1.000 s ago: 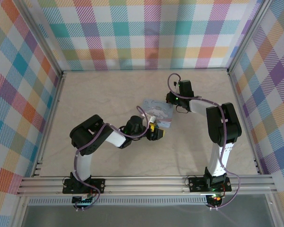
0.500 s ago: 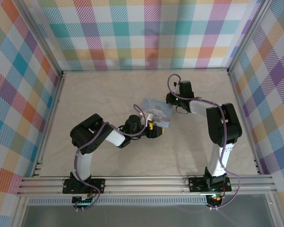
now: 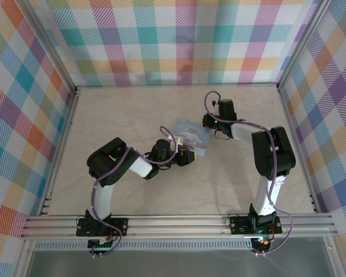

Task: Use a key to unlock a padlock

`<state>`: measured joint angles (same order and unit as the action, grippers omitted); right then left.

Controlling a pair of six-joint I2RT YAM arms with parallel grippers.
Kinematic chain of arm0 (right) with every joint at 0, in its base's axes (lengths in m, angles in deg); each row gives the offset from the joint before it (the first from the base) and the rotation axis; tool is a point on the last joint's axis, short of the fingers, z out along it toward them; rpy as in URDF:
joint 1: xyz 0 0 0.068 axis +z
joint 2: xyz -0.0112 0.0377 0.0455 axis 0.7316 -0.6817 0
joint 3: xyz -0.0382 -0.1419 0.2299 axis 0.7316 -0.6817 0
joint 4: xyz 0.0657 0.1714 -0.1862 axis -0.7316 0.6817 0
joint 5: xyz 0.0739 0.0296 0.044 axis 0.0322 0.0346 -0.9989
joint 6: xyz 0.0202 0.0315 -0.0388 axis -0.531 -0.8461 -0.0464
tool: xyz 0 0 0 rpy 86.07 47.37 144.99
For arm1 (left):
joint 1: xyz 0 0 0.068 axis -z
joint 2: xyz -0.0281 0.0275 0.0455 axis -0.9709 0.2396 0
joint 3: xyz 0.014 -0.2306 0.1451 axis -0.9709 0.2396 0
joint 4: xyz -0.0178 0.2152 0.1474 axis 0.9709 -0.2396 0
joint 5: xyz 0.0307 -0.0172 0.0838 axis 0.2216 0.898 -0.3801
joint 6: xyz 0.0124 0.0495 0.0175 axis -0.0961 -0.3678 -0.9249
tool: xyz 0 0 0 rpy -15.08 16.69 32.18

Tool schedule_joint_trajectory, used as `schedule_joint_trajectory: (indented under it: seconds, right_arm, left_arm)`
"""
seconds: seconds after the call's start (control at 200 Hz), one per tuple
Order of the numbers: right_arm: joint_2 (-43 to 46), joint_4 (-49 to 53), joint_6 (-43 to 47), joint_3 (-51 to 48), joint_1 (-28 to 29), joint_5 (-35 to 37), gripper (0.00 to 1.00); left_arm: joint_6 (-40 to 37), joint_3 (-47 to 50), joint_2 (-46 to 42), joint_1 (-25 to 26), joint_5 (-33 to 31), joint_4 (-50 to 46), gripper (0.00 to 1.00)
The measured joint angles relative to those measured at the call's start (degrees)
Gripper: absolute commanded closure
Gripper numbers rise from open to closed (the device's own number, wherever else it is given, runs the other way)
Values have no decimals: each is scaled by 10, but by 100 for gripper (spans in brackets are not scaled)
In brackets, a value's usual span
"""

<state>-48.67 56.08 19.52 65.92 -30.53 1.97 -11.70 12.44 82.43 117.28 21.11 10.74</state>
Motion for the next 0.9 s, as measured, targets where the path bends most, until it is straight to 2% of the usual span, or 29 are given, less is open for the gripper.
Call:
schedule_joint_trajectory:
  seconds: [0.03,0.175,0.28,0.52,0.63,0.695,0.9]
  right_arm:
    - [1,-1,0,-2,0,0,100]
    - [4,-1,0,-5,1,-2,100]
    - [6,0,0,-7,2,-2,100]
    - [9,3,0,-10,2,-2,100]
    - [10,4,0,-11,4,-3,100]
    - [10,4,0,-12,5,-4,100]
    - [10,5,0,-12,5,-8,100]
  left_arm:
    - [1,0,0,-3,0,-5,67]
    - [4,0,0,-15,9,-17,69]
    - [2,-1,0,-20,12,-26,80]
    - [-9,-7,-6,-38,32,-60,80]
    - [-9,-9,-14,-45,43,-82,73]
    - [-11,-12,-22,-46,47,-102,73]
    - [-23,-16,-32,-52,47,-139,79]
